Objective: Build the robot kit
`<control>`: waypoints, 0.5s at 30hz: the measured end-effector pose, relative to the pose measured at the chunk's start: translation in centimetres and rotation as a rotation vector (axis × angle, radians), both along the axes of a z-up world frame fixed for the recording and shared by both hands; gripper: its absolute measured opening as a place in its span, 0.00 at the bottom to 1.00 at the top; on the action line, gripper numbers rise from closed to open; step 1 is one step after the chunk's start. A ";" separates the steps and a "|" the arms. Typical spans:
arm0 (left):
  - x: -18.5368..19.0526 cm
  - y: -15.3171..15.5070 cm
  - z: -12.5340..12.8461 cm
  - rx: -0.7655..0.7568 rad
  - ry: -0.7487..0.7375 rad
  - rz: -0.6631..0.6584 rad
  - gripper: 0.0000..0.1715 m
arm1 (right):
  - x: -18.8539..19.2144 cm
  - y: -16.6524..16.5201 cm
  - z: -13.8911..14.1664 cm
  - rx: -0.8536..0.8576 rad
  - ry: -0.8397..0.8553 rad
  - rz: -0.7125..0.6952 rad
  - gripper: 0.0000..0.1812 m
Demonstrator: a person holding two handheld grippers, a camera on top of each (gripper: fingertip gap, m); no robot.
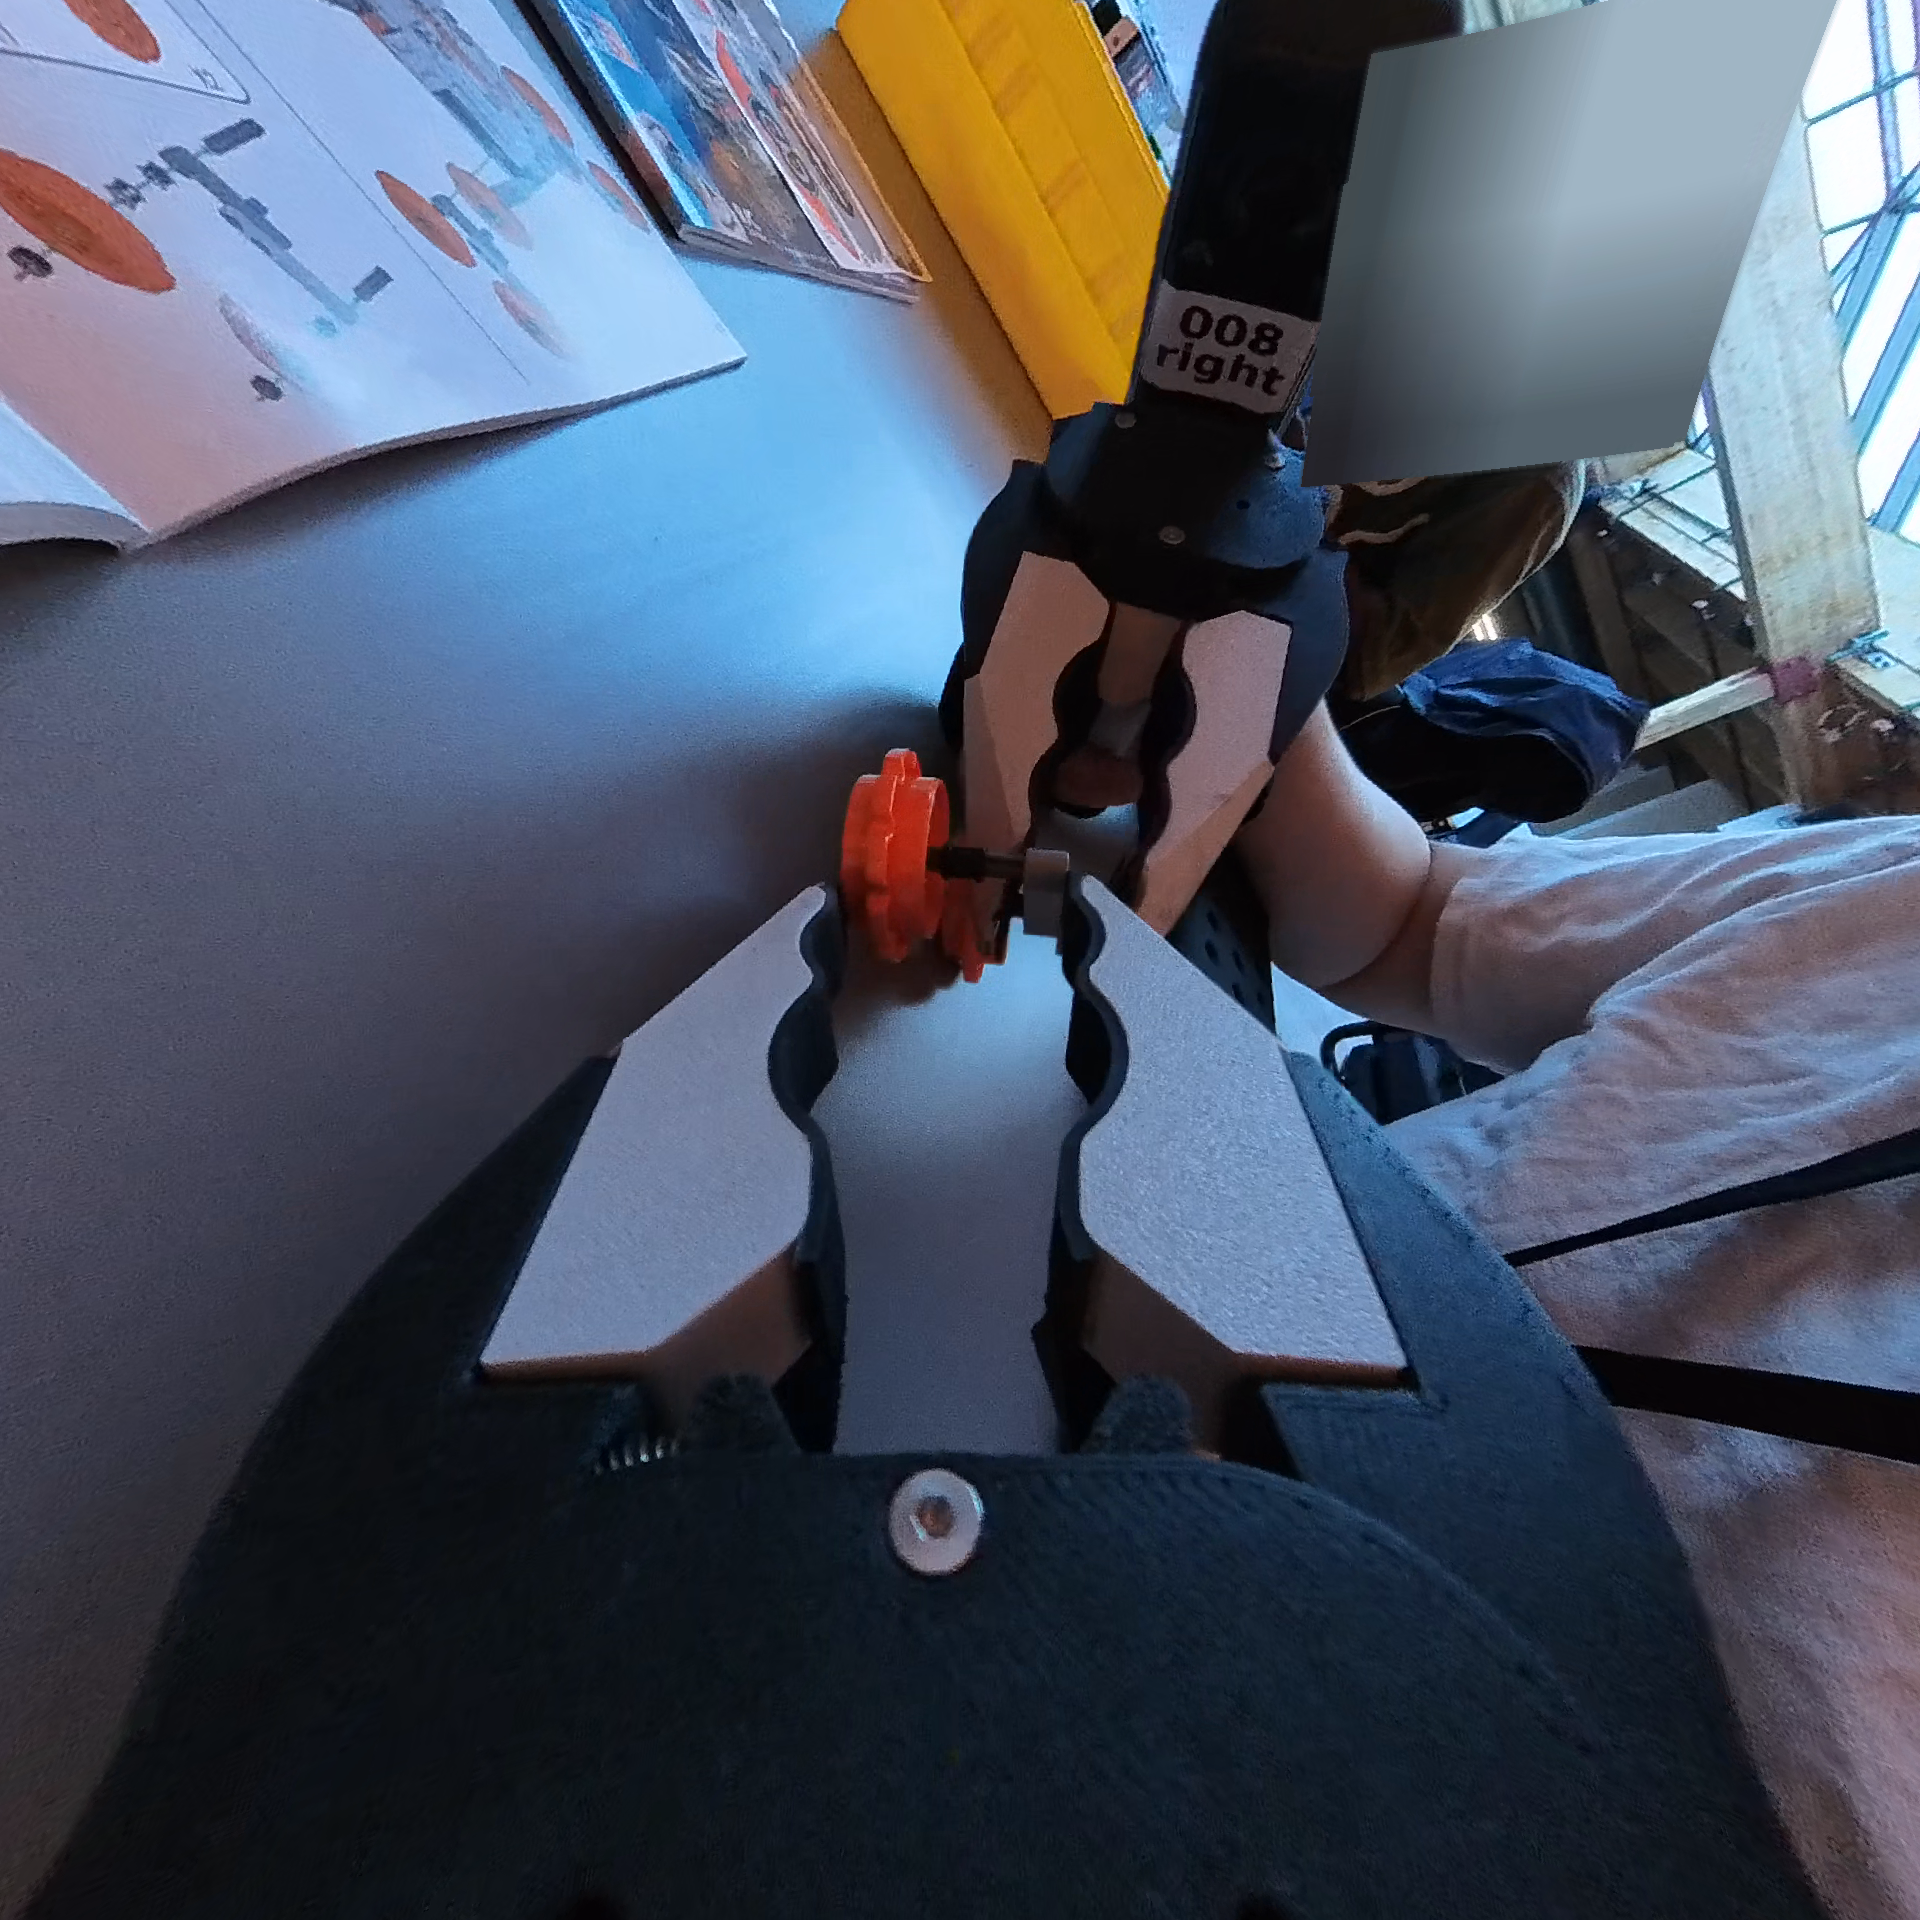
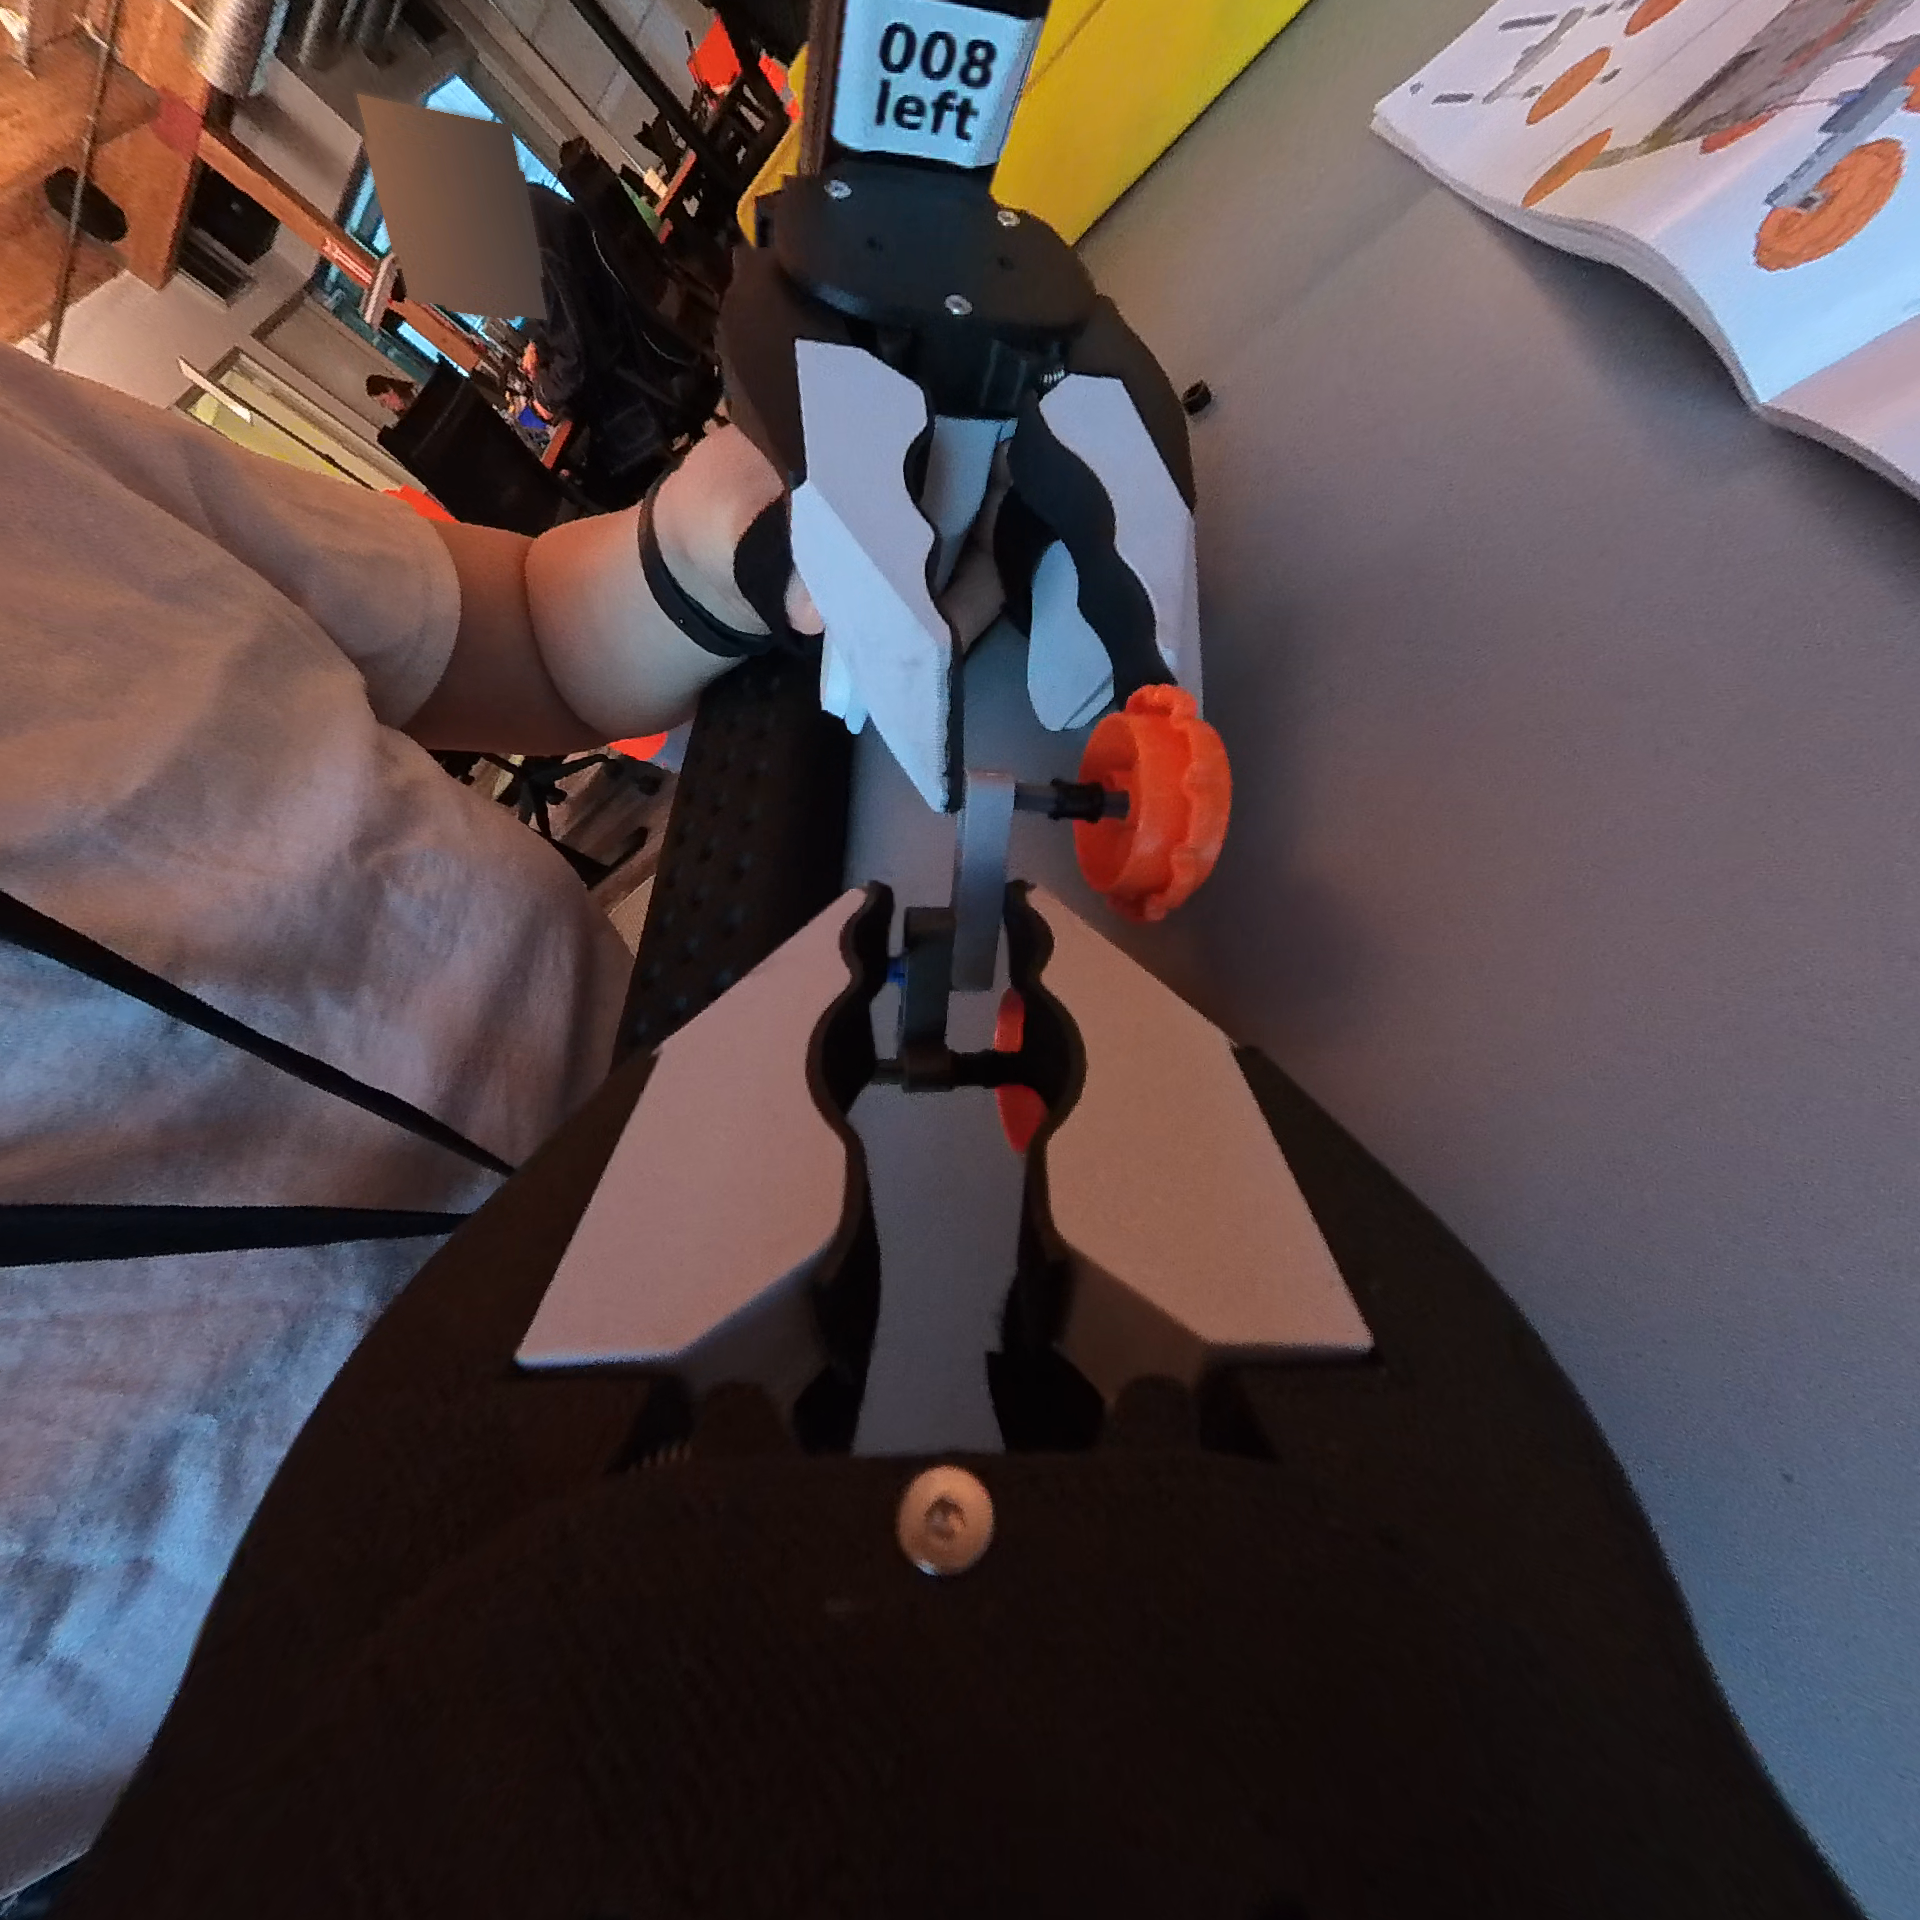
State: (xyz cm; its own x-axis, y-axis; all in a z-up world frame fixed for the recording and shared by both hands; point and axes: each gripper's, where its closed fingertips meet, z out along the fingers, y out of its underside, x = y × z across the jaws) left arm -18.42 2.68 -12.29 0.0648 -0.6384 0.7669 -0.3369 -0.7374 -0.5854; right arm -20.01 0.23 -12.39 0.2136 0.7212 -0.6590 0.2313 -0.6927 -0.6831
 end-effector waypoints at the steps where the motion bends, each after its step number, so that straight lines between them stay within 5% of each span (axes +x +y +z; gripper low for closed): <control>1: 0.0 0.0 0.0 0.002 -0.001 -0.004 0.23 | 0.0 0.0 0.0 0.000 -0.004 -0.004 0.14; 10: 0.1 -0.5 -0.2 0.072 0.025 -0.029 0.23 | 3.0 0.8 1.0 -0.016 -0.029 -0.072 0.21; 15: 0.2 -0.7 -0.3 0.086 0.029 -0.038 0.23 | 2.1 2.6 0.4 0.031 -0.055 -0.136 0.40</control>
State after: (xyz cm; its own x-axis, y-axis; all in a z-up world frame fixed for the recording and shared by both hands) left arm -18.25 2.02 -12.56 0.0609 -0.7040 0.7076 -0.3818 -0.6714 -0.6352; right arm -17.96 2.82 -11.99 0.3463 0.7029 -0.6213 0.1744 -0.6990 -0.6936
